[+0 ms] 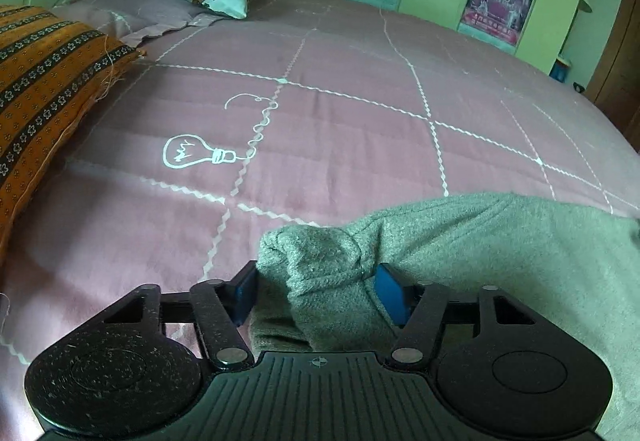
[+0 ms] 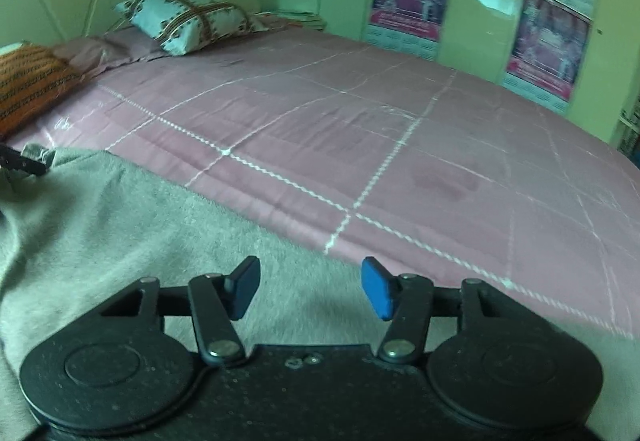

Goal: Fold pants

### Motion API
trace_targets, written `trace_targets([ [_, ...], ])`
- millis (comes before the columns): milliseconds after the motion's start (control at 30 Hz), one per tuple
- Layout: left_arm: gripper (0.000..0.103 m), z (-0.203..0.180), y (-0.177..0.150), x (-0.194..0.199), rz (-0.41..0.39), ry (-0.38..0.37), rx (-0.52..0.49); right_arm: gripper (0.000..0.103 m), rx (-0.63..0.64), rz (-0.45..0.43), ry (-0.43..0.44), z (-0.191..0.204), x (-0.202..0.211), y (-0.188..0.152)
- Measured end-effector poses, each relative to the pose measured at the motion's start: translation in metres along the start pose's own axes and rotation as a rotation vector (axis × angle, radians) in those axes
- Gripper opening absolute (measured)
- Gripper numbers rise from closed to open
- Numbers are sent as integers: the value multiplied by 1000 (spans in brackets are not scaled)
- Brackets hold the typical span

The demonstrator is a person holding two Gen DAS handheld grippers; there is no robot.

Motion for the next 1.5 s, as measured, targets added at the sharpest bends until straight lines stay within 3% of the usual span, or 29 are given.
trace_targets([
  [67,60,2,1,-2,-2,-9,3,46,16,27,37,1,-15,4],
  [200,67,6,3,-1,-12,-17,5,45,97,117,29,6,-43,3],
  [267,66,4,2,-2,-19,3,-24,45,128,108,16,9,-47,3],
  [333,55,1,4,-8,-22,19,-44,45,138,109,16,10,-49,4],
  [367,49,-2,3,-9,-29,24,-62,40,142,112,24,10,-50,4],
  [400,32,-3,3,-9,-32,4,-56,34,142,119,43,11,-51,5],
  [433,24,-4,3,-8,-32,-24,-52,17,154,128,49,13,-51,6],
  [467,24,-7,3,-5,-42,-18,-67,0,183,142,12,15,-51,9],
  [567,22,-6,2,8,-81,-40,-72,0,155,137,13,12,-40,15],
  [633,22,-2,3,26,-133,-83,-59,0,141,96,22,12,-19,16],
  [800,22,-3,-7,96,-279,-181,-133,0,202,4,14,26,58,13],
  [900,22,-5,-28,146,-349,-225,-199,0,251,-49,-1,43,117,-1],
  [1000,23,-8,-58,187,-366,-240,-259,0,281,-76,-11,65,169,-27],
  [1067,29,-9,-83,207,-354,-231,-287,0,307,-81,-25,86,197,-48],
  [1133,55,-7,-109,222,-349,-177,-300,0,349,-69,-46,108,219,-76],
  [1200,76,2,-135,237,-342,-114,-204,0,402,-42,-77,130,230,-107],
  [1233,79,6,-149,244,-331,-105,-167,5,417,-17,-78,140,232,-118],
  [1267,79,10,-162,251,-315,-95,-116,10,413,-6,-77,149,238,-132],
  [1367,78,23,-190,267,-253,-48,68,9,289,1,-70,158,254,-155],
  [1500,78,26,-210,294,-246,-73,284,9,154,-25,-131,157,264,-159],
])
Point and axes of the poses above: each gripper's, at about its wrist camera, not at the fingertips, and x roughly against the way its jaws point, z to its left, y to its top, the point moved 3 cm from there along -x, roughly the way its jaws point, and after that the axes turned 6 degrees about x, right-handed, at the moved point
